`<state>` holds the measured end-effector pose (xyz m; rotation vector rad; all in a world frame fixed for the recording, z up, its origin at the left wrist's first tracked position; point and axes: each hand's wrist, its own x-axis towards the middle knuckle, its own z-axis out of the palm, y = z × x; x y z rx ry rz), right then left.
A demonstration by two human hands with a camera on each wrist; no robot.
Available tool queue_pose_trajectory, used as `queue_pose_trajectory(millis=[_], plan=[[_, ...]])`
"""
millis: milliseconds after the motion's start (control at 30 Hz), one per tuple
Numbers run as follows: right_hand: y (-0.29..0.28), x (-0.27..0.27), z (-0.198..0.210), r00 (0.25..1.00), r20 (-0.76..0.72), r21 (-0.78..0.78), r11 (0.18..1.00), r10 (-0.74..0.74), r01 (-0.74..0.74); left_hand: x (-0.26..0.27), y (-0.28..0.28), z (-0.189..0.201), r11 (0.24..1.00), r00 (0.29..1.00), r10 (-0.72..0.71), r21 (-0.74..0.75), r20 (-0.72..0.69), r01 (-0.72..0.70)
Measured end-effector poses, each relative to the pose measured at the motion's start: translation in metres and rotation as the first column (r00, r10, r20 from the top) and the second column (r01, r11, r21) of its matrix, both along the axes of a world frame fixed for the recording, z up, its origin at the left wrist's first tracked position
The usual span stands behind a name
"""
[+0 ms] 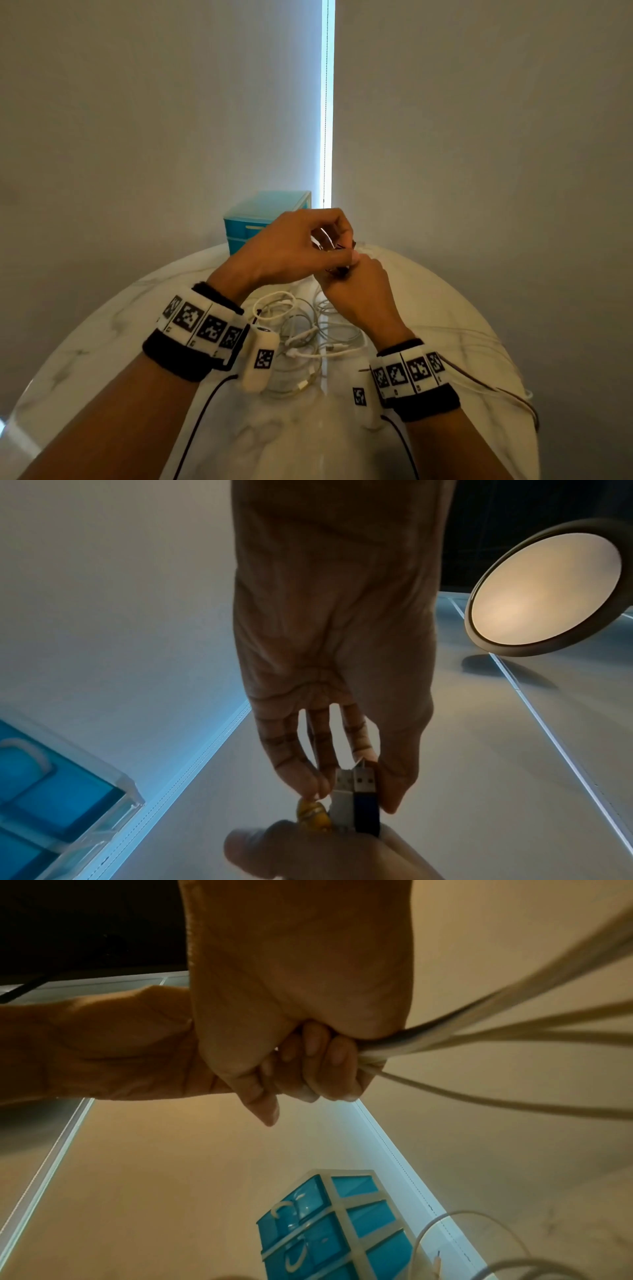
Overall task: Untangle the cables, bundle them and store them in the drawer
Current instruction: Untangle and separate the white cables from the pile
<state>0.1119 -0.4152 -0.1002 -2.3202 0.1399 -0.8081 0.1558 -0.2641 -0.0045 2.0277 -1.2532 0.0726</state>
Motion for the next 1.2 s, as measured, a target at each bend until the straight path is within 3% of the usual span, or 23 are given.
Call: queue_pose_trajectory(millis=[100, 233, 300, 367, 400, 433, 500, 567, 633, 700, 767, 833, 900, 1000, 1100, 1200], plan=[[0.001, 0.001, -0.001, 0.999, 0.031, 0.061, 0.998, 0.01, -0.012, 0.003, -0.002, -0.002, 1.0, 1.0, -0.011, -0.023, -0.022, 0.01], [-0.002, 0.005, -0.001, 1.0, 0.012, 0.129, 0.992, 0.003, -0.004, 0.007, 0.002, -0.012, 0.991, 0.986, -0.062, -0.13, -0.153, 0.042], [-0.006, 0.004, -0.001, 1.0, -0.01, 0.189, 0.982, -0.001, 0.003, 0.009, 0.012, -0.02, 0.99, 0.988, -0.011, -0.143, -0.151, -0.011], [-0.01, 0.001, -0.001, 0.999, -0.038, 0.225, 0.974, -0.012, 0.021, 0.016, 0.024, -0.028, 0.996, 0.987, 0.087, -0.007, -0.134, -0.089], [-0.014, 0.001, -0.002, 0.999, -0.044, 0.24, 0.971, -0.009, 0.019, 0.019, 0.029, -0.033, 0.985, 0.984, 0.122, 0.14, -0.132, -0.103], [-0.017, 0.002, -0.003, 0.999, -0.048, 0.251, 0.968, 0.0, 0.012, 0.022, 0.033, -0.04, 0.944, 0.982, 0.141, 0.315, -0.125, -0.095], [-0.018, 0.004, -0.004, 0.998, -0.062, 0.27, 0.963, 0.014, 0.003, 0.026, 0.034, -0.059, 0.785, 0.985, 0.146, 0.616, -0.089, -0.061], [-0.018, 0.007, -0.006, 0.996, -0.083, 0.256, 0.967, 0.03, -0.008, 0.03, 0.031, -0.079, 0.688, 0.991, 0.128, 0.723, -0.04, -0.059], [-0.019, 0.006, -0.008, 0.988, -0.123, 0.197, 0.978, 0.091, -0.066, 0.039, 0.031, -0.089, 0.72, 0.993, 0.116, 0.687, 0.026, -0.102], [-0.021, 0.004, -0.01, 0.937, -0.279, 0.094, 0.977, 0.211, -0.192, 0.051, 0.035, -0.088, 0.812, 0.987, 0.151, 0.563, 0.058, -0.157], [-0.018, 0.003, -0.016, 0.801, -0.537, 0.006, 0.95, 0.266, -0.312, 0.062, 0.041, -0.083, 0.891, 0.977, 0.208, 0.405, 0.036, -0.205], [-0.013, 0.004, -0.022, 0.663, -0.712, -0.042, 0.929, 0.231, -0.368, 0.069, 0.045, -0.081, 0.919, 0.972, 0.236, 0.321, 0.019, -0.229], [-0.011, 0.006, -0.025, 0.615, -0.741, 0.0, 0.915, 0.27, -0.402, 0.074, 0.048, -0.083, 0.922, 0.965, 0.264, 0.293, 0.009, -0.255], [-0.014, 0.001, -0.018, 0.636, -0.711, 0.02, 0.913, 0.3, -0.407, 0.08, 0.055, -0.085, 0.926, 0.946, 0.324, 0.217, -0.034, -0.309], [-0.013, -0.006, -0.012, 0.566, -0.726, 0.074, 0.862, 0.391, -0.501, 0.084, 0.064, -0.086, 0.932, 0.915, 0.362, 0.054, -0.177, -0.358], [-0.013, -0.011, -0.005, 0.608, -0.668, 0.093, 0.859, 0.429, -0.503, 0.086, 0.069, -0.081, 0.914, 0.882, 0.353, -0.087, -0.312, -0.396]])
